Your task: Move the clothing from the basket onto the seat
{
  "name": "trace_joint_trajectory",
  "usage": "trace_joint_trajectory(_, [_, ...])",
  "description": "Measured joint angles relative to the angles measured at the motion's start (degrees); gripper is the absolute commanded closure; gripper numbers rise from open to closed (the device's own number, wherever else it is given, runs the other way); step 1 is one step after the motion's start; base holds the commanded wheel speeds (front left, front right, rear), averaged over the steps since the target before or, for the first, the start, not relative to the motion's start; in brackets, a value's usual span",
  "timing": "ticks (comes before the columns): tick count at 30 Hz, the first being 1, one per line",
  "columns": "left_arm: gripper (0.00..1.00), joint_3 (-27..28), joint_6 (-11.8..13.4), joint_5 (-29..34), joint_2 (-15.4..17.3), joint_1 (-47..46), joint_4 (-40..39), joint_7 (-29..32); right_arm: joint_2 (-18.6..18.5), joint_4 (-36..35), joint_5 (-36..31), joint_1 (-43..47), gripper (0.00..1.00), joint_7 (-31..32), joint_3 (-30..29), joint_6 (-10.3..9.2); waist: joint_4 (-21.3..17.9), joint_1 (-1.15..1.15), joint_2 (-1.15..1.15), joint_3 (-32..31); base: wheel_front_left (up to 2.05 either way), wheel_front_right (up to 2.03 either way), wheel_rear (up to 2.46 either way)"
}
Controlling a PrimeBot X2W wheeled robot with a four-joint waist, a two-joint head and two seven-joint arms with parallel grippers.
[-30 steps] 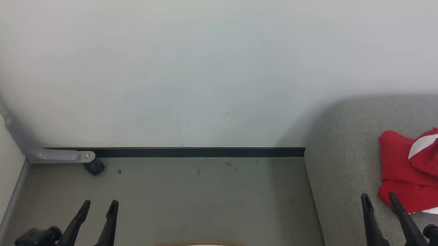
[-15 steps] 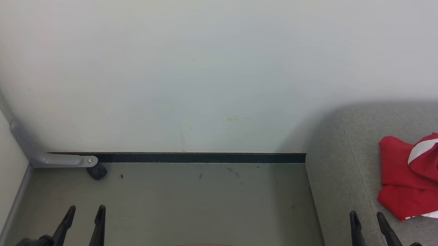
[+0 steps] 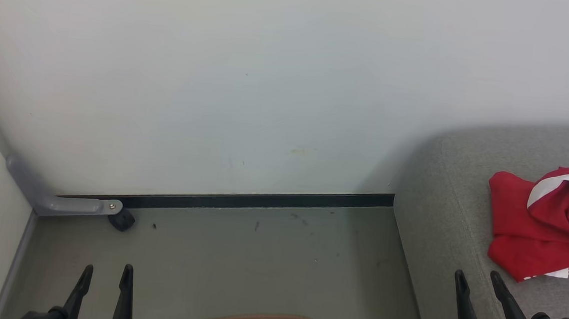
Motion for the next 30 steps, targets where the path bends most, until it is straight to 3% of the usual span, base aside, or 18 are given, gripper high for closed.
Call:
trace_joint_trajectory(26, [0.00,2.76,-2.07,3.65,-2.36,0.20,-0.85,0.00,1.83,-0.63,-3.25,0.08,0.00,0.00,-2.83,0.67,0.08,0.00,0.00,1.31,0.00,0.00,0.00])
trace_joint_trajectory(27, [1.00,2.77,-2.27,3.68,-2.41,0.20,-0.86,0.00,1.90,-0.63,-3.44,0.08,1.00,0.00,-2.93,0.67,0.08,0.00,0.00,1.37,0.00,0.00,0.00])
trace_joint_trajectory(30, [1.00,2.35,-2.53,3.55,-2.91,0.45,0.57,0.03,2.52,0.80,-3.44,0.40,1.00,0.14,-2.60,0.67,0.09,0.00,0.00,1.42,0.00,0.00,0.00])
